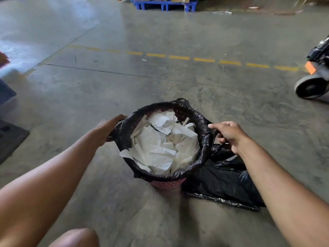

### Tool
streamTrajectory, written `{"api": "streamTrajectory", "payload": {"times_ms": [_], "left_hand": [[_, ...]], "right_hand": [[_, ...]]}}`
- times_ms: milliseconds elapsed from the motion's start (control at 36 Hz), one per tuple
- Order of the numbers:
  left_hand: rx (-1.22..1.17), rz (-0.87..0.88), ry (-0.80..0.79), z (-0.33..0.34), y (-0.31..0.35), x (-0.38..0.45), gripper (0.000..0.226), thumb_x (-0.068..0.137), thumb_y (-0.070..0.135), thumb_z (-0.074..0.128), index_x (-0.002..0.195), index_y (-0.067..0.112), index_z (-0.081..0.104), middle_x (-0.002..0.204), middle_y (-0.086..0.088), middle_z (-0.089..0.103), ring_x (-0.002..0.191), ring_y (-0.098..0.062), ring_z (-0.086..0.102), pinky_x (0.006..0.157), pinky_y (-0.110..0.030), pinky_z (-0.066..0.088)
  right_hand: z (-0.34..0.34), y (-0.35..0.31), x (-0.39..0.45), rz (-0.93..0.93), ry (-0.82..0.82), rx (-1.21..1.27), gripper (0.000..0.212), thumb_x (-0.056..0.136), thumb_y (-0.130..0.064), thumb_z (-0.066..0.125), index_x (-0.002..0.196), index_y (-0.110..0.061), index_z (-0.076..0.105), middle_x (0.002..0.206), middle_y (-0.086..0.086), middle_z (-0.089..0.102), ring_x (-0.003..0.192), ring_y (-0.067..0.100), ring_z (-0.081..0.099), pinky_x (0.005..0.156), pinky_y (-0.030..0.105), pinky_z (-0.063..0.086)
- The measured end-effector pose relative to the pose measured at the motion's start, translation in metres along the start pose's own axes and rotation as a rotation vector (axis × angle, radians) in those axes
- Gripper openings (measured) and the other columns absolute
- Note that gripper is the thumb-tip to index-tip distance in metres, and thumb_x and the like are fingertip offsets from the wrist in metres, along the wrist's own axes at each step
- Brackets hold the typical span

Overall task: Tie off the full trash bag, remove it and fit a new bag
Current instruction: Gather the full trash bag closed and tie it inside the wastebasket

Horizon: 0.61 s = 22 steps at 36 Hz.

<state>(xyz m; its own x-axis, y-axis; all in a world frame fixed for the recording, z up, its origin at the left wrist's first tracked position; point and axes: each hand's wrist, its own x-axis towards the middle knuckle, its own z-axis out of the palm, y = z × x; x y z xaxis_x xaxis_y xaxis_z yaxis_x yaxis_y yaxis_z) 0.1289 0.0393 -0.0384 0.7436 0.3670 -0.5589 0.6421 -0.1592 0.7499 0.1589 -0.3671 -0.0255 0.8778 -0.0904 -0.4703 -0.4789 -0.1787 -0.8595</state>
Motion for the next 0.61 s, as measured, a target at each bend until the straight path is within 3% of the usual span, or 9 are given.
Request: {"api": "streamTrajectory", "payload": {"times_ms": [56, 111, 167, 222, 333, 444, 528, 556, 611], "left_hand": [[0.150, 0.086, 0.023, 0.003, 0.009, 0.003, 0.047, 0.075, 0.059, 0.077, 0.094, 0.015, 0.074, 0.077, -0.002, 0.066, 0.068, -0.020, 0.063, 0.058, -0.025, 0.051], [0.204, 0.187, 0.103, 0.008, 0.017, 0.006, 0.040, 0.079, 0.048, 0.080, 0.100, 0.014, 0.077, 0.090, -0.005, 0.073, 0.078, -0.023, 0.068, 0.066, -0.028, 0.054], [0.198, 0.271, 0.208, 0.014, 0.025, 0.007, 0.028, 0.087, 0.034, 0.076, 0.107, 0.014, 0.077, 0.104, -0.008, 0.076, 0.088, -0.022, 0.068, 0.073, -0.027, 0.050], [0.168, 0.378, 0.299, 0.017, 0.030, 0.005, 0.023, 0.090, 0.032, 0.071, 0.107, 0.018, 0.076, 0.104, -0.004, 0.077, 0.091, -0.020, 0.069, 0.075, -0.025, 0.047], [-0.070, 0.591, 0.236, 0.016, 0.035, -0.005, 0.011, 0.095, 0.029, 0.065, 0.091, 0.022, 0.073, 0.081, 0.006, 0.071, 0.075, -0.011, 0.064, 0.067, -0.025, 0.050], [-0.431, 0.554, 0.059, -0.004, 0.031, -0.020, 0.009, 0.101, 0.021, 0.059, 0.098, 0.017, 0.067, 0.074, 0.008, 0.057, 0.059, -0.003, 0.051, 0.052, -0.016, 0.045], [-0.409, 0.538, 0.093, -0.021, 0.007, -0.027, 0.007, 0.100, 0.023, 0.062, 0.095, 0.019, 0.066, 0.073, 0.007, 0.061, 0.063, -0.008, 0.055, 0.052, -0.018, 0.048], [-0.361, 0.522, 0.106, -0.026, -0.003, -0.030, 0.006, 0.097, 0.027, 0.066, 0.096, 0.021, 0.065, 0.072, 0.007, 0.063, 0.063, -0.008, 0.058, 0.053, -0.021, 0.049], [-0.190, 0.448, 0.077, -0.032, -0.027, -0.039, 0.033, 0.084, 0.041, 0.078, 0.105, 0.024, 0.060, 0.072, 0.005, 0.058, 0.057, -0.007, 0.054, 0.054, -0.027, 0.045]], "right_hand": [[0.007, -0.001, 0.004, 0.006, -0.012, -0.165, 0.026, 0.082, -0.023, 0.079, 0.076, -0.017, 0.054, 0.058, 0.001, 0.041, 0.032, 0.009, 0.031, 0.033, 0.016, 0.023], [0.011, -0.005, 0.006, -0.011, 0.009, -0.251, 0.027, 0.082, -0.019, 0.079, 0.065, -0.016, 0.057, 0.054, 0.000, 0.050, 0.036, 0.012, 0.044, 0.038, 0.019, 0.034], [0.012, -0.010, 0.010, -0.093, 0.156, -0.334, 0.025, 0.078, -0.022, 0.082, 0.063, -0.018, 0.062, 0.069, 0.005, 0.065, 0.064, 0.021, 0.063, 0.060, 0.027, 0.049], [0.010, -0.014, 0.013, -0.167, 0.281, -0.298, 0.021, 0.075, -0.029, 0.083, 0.065, -0.020, 0.067, 0.082, 0.004, 0.071, 0.081, 0.023, 0.066, 0.071, 0.026, 0.045], [0.004, -0.011, 0.021, -0.289, 0.235, -0.155, 0.019, 0.055, -0.049, 0.078, 0.064, -0.032, 0.076, 0.072, 0.000, 0.073, 0.073, 0.019, 0.065, 0.072, 0.035, 0.049], [-0.001, -0.003, 0.000, -0.398, 0.111, -0.059, 0.010, 0.081, -0.020, 0.081, 0.072, -0.019, 0.076, 0.074, 0.003, 0.072, 0.070, 0.014, 0.061, 0.069, 0.030, 0.046], [-0.017, 0.013, -0.006, -0.343, 0.084, 0.007, 0.007, 0.083, -0.014, 0.080, 0.082, -0.018, 0.075, 0.073, -0.001, 0.072, 0.057, 0.009, 0.055, 0.050, 0.020, 0.040], [-0.023, 0.020, -0.008, -0.278, 0.071, 0.005, 0.015, 0.078, -0.021, 0.085, 0.089, -0.018, 0.075, 0.080, 0.002, 0.074, 0.061, 0.016, 0.055, 0.048, 0.021, 0.039], [-0.034, 0.034, -0.014, -0.127, -0.009, -0.033, 0.057, 0.057, -0.040, 0.096, 0.104, -0.018, 0.074, 0.097, 0.008, 0.078, 0.074, 0.026, 0.061, 0.058, 0.031, 0.051]]}}
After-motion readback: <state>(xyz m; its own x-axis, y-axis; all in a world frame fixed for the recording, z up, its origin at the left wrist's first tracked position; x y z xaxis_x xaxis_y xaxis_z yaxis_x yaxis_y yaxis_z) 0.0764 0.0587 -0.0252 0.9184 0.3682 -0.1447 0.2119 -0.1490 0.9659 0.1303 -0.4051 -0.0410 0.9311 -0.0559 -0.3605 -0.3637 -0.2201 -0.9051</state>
